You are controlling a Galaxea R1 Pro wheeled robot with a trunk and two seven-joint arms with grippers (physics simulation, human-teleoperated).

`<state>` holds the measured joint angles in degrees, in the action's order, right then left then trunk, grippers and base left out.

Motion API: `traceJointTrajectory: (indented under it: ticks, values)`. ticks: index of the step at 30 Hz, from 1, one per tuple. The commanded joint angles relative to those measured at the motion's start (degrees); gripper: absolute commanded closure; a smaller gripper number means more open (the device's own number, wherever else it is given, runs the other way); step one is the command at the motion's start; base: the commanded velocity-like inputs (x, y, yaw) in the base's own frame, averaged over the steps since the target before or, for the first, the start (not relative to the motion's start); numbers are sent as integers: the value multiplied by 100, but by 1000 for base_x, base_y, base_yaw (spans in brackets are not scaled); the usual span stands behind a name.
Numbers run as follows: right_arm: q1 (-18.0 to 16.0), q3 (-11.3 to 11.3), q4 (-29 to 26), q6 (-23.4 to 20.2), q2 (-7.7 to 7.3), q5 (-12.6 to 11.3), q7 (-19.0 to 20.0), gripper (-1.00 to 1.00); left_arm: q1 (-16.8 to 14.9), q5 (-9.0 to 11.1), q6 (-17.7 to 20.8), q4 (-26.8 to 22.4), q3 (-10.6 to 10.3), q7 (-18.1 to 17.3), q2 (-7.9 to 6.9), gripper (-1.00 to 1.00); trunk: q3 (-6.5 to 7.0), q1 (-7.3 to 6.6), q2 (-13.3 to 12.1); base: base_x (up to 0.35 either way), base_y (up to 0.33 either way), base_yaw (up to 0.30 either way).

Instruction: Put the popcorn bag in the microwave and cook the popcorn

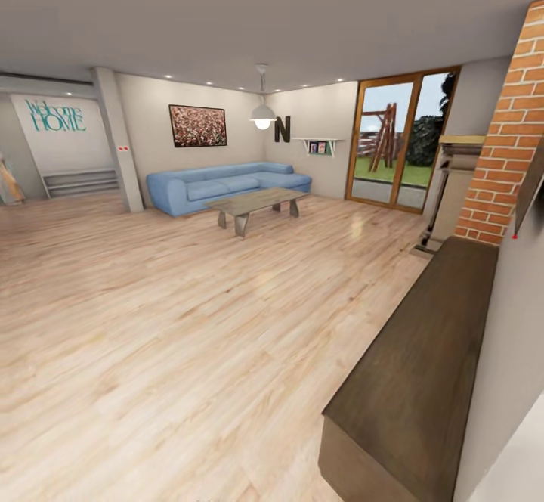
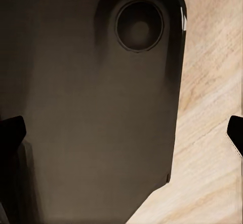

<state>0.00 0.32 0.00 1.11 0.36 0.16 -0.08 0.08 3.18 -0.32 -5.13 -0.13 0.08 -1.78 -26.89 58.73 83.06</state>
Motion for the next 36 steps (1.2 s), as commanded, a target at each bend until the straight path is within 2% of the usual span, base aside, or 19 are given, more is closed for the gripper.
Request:
traceJointTrajectory:
  ticks: [1,11,24,36]
  values:
    - [0,3,0,12,0,2,-1,-100,1,33,-3,-6,-3,1,1,-100,-4,0,2,0,0,277]
    - [0,-6,0,89,-18,-13,-1,-100,1,49,-3,-6,20,1,10,-100,-4,0,2,0,0,277]
    - [0,-6,3,126,-19,-16,-1,-100,1,80,11,51,69,-25,202,-100,-4,0,2,0,0,277]
    - [0,3,0,126,-13,-16,-1,-100,1,86,5,65,74,-17,213,-100,-4,0,2,0,0,277]
